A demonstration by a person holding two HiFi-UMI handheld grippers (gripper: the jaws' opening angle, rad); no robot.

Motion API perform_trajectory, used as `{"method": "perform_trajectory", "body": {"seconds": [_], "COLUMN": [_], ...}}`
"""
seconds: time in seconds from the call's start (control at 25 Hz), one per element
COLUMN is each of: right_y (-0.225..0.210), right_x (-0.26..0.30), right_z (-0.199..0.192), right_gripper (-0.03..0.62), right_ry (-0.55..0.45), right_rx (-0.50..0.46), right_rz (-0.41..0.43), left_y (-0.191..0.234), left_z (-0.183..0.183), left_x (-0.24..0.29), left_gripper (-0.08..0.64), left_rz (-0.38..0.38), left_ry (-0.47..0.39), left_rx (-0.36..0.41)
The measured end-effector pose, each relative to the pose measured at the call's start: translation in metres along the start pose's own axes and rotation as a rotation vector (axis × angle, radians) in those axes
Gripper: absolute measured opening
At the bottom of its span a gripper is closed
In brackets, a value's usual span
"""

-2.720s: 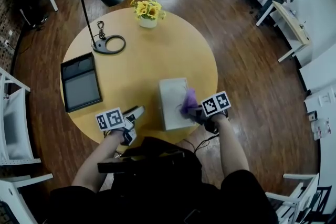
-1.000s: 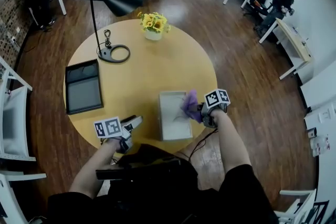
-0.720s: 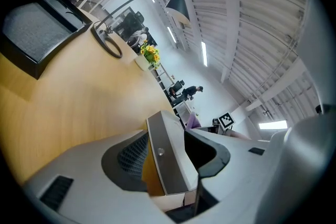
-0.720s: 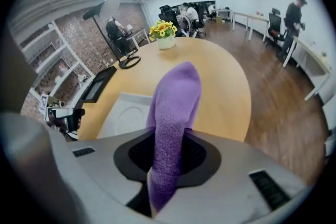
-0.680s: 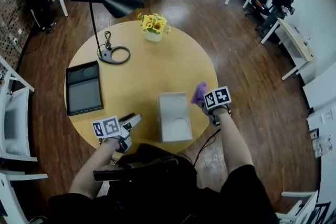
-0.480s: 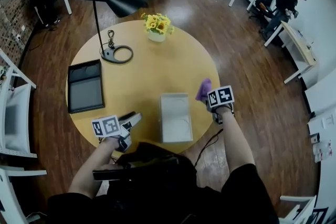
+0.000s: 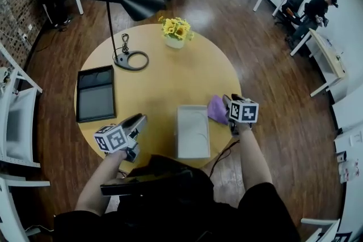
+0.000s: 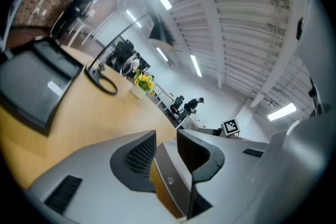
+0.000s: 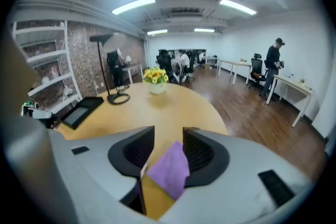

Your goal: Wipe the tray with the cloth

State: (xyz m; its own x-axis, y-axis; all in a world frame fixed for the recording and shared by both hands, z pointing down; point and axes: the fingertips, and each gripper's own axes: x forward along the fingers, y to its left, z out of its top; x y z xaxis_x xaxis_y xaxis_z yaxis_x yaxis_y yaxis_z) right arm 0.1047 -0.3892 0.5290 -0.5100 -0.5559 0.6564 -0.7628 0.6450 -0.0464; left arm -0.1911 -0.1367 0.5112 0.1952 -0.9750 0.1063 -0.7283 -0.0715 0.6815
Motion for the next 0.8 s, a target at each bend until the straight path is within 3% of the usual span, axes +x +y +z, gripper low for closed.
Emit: {"method": "perform_trajectory", "body": {"seconds": [0.16, 0.24, 0.32, 0.48, 0.6, 0.8], "right_y": [0.025, 0.034, 0.037, 0.024, 0.02, 0.028], "right_x": [-0.052, -0.098, -0.138, -0.173, -0.185, -0.192], "right_z": [0.054, 0.073, 0.077, 0.069, 0.053, 0.035], "right_gripper": [0.014, 0.003, 0.003, 0.002, 0.0, 0.0], "right_ry": [-0.405, -0.608, -0.719, -0.772, -0.779, -0.762], "right_rx": [-0.001, -0.028, -0.03, 0.044, 0.121, 0.127], "right_rz": [0.03, -0.003, -0.039, -0.095, -0.097, -0.109], "left_y": [-0.013, -0.024, -0.039, -0.045, -0.036, -0.029], "left_z": [0.071, 0.098, 0.118, 0.141, 0.145, 0.153], "left_x": [-0.016, -0.032, -0.052, -0.082, -0.107, -0.154], "left_gripper": [0.044, 0.003, 0.003, 0.003, 0.003, 0.003], "left_rz": [0.035, 0.04, 0.043, 0.088, 0.123, 0.178], "left_ry": [-0.172, -0.236, -0.287, -0.348, -0.368, -0.4], "left_rx": [0.22, 0.291, 0.375, 0.493, 0.484, 0.503]}}
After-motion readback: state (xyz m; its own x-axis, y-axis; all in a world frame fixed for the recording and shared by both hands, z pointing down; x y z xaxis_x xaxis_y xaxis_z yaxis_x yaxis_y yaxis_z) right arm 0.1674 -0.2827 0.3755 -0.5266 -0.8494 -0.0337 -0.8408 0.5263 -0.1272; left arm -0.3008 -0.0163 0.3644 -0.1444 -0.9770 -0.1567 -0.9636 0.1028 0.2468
